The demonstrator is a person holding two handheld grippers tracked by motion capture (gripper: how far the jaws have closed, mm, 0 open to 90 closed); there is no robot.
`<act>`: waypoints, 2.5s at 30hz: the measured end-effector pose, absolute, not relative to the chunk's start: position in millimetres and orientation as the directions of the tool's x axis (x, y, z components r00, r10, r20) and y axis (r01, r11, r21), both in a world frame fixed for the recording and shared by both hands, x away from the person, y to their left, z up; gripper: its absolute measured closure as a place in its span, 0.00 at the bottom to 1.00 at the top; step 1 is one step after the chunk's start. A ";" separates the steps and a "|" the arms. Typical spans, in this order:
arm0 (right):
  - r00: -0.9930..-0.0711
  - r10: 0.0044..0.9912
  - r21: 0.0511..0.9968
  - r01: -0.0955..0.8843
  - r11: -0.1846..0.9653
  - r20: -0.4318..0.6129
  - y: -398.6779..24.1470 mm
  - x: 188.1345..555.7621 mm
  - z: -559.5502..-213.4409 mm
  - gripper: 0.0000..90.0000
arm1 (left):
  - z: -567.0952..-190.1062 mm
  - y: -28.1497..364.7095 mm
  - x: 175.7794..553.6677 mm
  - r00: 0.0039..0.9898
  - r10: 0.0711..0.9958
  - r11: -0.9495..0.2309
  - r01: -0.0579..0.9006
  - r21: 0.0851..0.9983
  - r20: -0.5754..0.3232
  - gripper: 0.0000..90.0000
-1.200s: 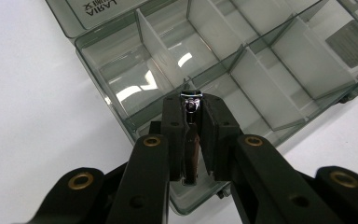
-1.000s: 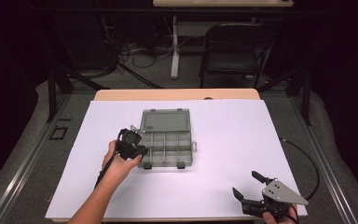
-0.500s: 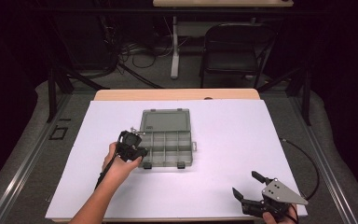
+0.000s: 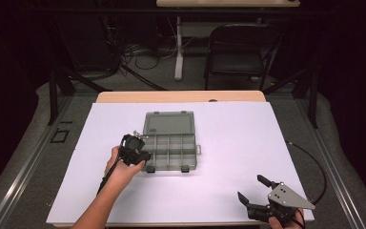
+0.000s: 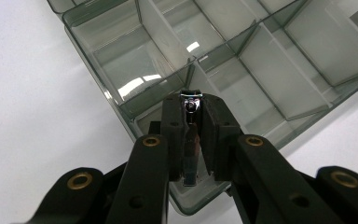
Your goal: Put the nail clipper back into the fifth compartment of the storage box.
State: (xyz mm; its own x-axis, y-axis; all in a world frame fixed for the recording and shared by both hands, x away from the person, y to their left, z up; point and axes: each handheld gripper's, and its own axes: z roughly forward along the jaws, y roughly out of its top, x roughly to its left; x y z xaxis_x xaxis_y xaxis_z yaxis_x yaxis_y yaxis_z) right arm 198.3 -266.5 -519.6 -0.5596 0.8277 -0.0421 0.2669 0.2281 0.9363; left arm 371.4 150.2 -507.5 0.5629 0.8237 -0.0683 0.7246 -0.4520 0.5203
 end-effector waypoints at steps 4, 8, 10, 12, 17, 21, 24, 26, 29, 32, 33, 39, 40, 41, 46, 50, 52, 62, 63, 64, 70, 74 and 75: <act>-0.560 0.828 0.936 0.267 0.228 -0.042 -266.4 198.3 -519.7 0.16 | -507.9 150.7 371.6 0.559 0.826 -0.450 0.729 0.517 -0.070 0.88; -0.559 0.828 0.937 0.266 0.227 -0.042 -266.6 198.3 -519.6 0.16 | -506.8 151.6 371.4 0.556 0.828 -0.446 0.730 0.517 -0.072 0.88; -0.559 0.828 0.937 0.266 0.226 -0.040 -266.6 198.5 -519.7 0.16 | -506.4 152.1 371.2 0.558 0.826 -0.443 0.730 0.520 -0.081 0.86; -0.559 0.828 0.937 0.266 0.226 -0.041 -266.5 198.5 -519.6 0.16 | -505.1 152.8 370.8 0.557 0.826 -0.434 0.727 0.532 -0.087 0.83; -0.559 0.828 0.937 0.267 0.226 -0.040 -266.3 198.4 -519.6 0.16 | -502.2 155.2 370.0 0.552 0.829 -0.420 0.726 0.544 -0.096 0.78; -0.559 0.828 0.937 0.267 0.227 -0.042 -266.2 198.5 -519.8 0.16 | -499.8 157.5 369.5 0.559 0.822 -0.415 0.716 0.561 -0.105 0.66; -0.558 0.828 0.936 0.269 0.229 -0.042 -266.2 198.4 -519.8 0.16 | -498.5 157.5 368.6 0.552 0.826 -0.399 0.718 0.571 -0.116 0.61; -0.558 0.829 0.936 0.268 0.227 -0.042 -266.2 198.3 -519.8 0.16 | -496.7 157.9 368.2 0.549 0.827 -0.390 0.717 0.578 -0.124 0.57; -0.559 0.828 0.936 0.267 0.228 -0.042 -266.4 198.6 -519.9 0.16 | -492.8 158.6 367.6 0.556 0.817 -0.374 0.713 0.593 -0.152 0.49; -0.558 0.829 0.937 0.266 0.225 -0.040 -266.3 198.6 -519.9 0.16 | -488.7 158.7 365.6 0.563 0.812 -0.372 0.701 0.608 -0.153 0.46; -0.559 0.828 0.937 0.265 0.226 -0.042 -266.5 198.6 -519.8 0.16 | -485.8 158.6 364.2 0.573 0.806 -0.376 0.690 0.619 -0.148 0.44; -0.556 0.830 0.938 0.263 0.224 -0.042 -267.3 199.0 -520.1 0.16 | -478.6 157.9 360.0 0.588 0.796 -0.380 0.669 0.639 -0.142 0.42; -0.557 0.829 0.937 0.266 0.226 -0.042 -267.8 198.2 -519.6 0.16 | -477.5 158.2 359.6 0.591 0.793 -0.382 0.668 0.639 -0.144 0.42; -0.557 0.829 0.937 0.266 0.226 -0.042 -267.8 198.2 -519.6 0.16 | -476.8 158.3 359.1 0.590 0.795 -0.379 0.666 0.642 -0.142 0.42; -0.555 0.831 0.938 0.265 0.225 -0.042 -268.4 197.6 -519.4 0.16 | -470.6 162.3 354.6 0.593 0.795 -0.372 0.639 0.673 -0.125 0.40; -0.556 0.830 0.937 0.269 0.225 -0.040 -268.3 197.8 -519.6 0.16 | -467.2 163.9 351.3 0.601 0.791 -0.375 0.621 0.688 -0.112 0.40; -0.555 0.831 0.939 0.263 0.222 -0.041 -268.0 197.8 -519.8 0.16 | -463.1 166.1 347.9 0.601 0.793 -0.368 0.602 0.709 -0.099 0.39; -0.557 0.829 0.937 0.267 0.226 -0.042 -268.0 197.8 -519.6 0.16 | -451.6 174.4 335.3 0.621 0.776 -0.342 0.568 0.749 -0.116 0.29; -0.557 0.829 0.937 0.267 0.226 -0.042 -268.0 197.8 -519.6 0.16 | -451.6 174.4 335.3 0.621 0.776 -0.342 0.568 0.749 -0.116 0.27; -0.557 0.829 0.936 0.268 0.227 -0.042 -267.9 197.9 -519.8 0.16 | -450.7 175.1 333.5 0.624 0.775 -0.345 0.555 0.757 -0.104 0.27; -0.558 0.829 0.938 0.265 0.226 -0.042 -267.4 198.3 -520.0 0.16 | -446.4 178.9 325.0 0.628 0.771 -0.328 0.538 0.777 -0.109 0.18; -0.555 0.831 0.939 0.263 0.222 -0.041 -266.5 198.5 -520.6 0.16 | -446.3 182.6 318.2 0.631 0.765 -0.304 0.529 0.792 -0.128 0.17; -0.556 0.830 0.939 0.263 0.224 -0.042 -266.6 198.6 -520.6 0.16 | -446.5 183.2 316.8 0.633 0.762 -0.300 0.530 0.793 -0.135 0.12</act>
State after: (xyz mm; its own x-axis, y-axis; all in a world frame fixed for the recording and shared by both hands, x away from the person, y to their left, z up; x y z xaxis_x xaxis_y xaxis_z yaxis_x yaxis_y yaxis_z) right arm 198.6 -266.6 -520.6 -0.5559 0.8302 -0.0422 0.2626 0.2236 0.9386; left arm 316.8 183.2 -446.5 0.6332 0.7621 -0.1351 0.5301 -0.2998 0.7932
